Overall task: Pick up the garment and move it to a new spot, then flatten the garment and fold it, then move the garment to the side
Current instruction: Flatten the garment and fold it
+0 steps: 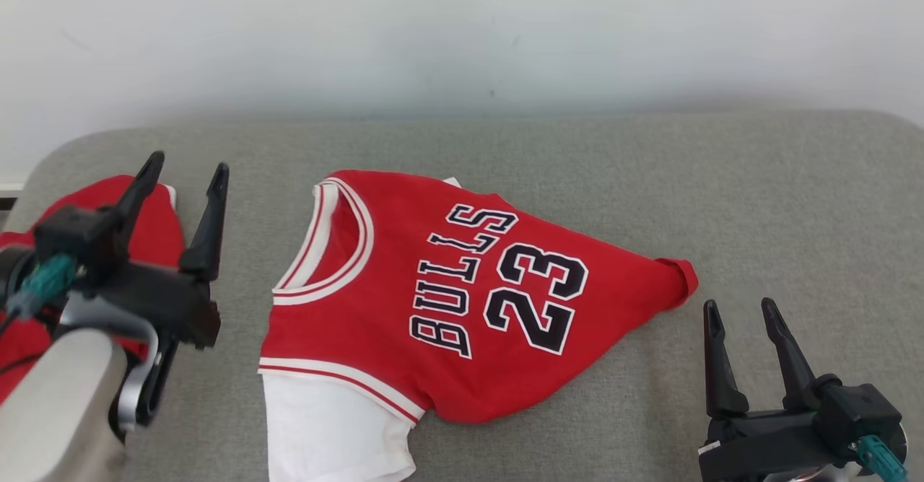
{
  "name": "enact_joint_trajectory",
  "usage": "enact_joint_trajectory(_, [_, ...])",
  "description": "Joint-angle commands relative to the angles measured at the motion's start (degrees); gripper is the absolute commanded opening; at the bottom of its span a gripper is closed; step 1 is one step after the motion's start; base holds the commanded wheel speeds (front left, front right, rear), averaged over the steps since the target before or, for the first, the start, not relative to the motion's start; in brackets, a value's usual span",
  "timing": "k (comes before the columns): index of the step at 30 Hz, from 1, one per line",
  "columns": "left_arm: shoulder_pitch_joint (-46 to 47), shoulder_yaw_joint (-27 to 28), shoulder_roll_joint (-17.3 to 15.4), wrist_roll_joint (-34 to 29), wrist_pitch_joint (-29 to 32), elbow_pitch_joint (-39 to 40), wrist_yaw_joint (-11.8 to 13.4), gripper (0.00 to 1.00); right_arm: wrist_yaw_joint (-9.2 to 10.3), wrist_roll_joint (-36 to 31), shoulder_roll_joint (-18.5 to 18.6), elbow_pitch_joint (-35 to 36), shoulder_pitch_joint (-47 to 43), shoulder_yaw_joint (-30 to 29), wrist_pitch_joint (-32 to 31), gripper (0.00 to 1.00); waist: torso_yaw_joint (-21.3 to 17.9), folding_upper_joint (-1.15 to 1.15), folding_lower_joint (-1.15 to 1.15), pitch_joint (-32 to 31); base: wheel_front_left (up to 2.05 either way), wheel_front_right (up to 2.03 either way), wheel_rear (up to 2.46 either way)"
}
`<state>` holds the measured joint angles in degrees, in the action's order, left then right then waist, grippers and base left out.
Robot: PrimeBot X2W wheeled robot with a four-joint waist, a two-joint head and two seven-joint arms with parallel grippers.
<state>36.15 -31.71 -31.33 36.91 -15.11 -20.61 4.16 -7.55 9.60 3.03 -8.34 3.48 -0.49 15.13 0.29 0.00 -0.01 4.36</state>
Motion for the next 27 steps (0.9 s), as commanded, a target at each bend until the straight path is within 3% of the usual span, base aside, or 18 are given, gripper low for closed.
enact_joint_trajectory(1, [-2.4, 1.6, 0.6, -1.3, -0.1, 1.9, 0.6, 1.0, 0.13, -0.3, 0.2, 0.1, -0.7, -0.1, 0.0, 1.0, 1.6, 0.0, 0.01, -1.8, 0.0, 0.0, 0.0])
enact_joint_trajectory(6, [-13.8, 10.0, 3.3, -5.2, -0.1, 10.2, 2.9, 1.0, 0.13, -0.8, 0.3, 0.4, -1.8, 0.3, 0.0, 1.0, 2.5, 0.0, 0.01, -3.6, 0.0, 0.0, 0.0])
enact_joint_trajectory(15, [-28.8, 19.9, 9.6, -12.3, -0.1, 19.4, 3.1, 1.0, 0.13, -0.9, 0.9, 0.3, -3.7, 0.2, 0.0, 1.0, 4.1, 0.0, 0.01, -5.6, 0.0, 0.0, 0.0])
enact_joint_trajectory(27, [-36.8, 23.9, 15.3, -18.5, -0.1, 20.0, 0.6, 1.0, 0.13, -1.2, 0.8, -0.1, -5.3, 0.2, 0.0, 1.0, 5.2, 0.0, 0.01, -5.9, 0.0, 0.0, 0.0])
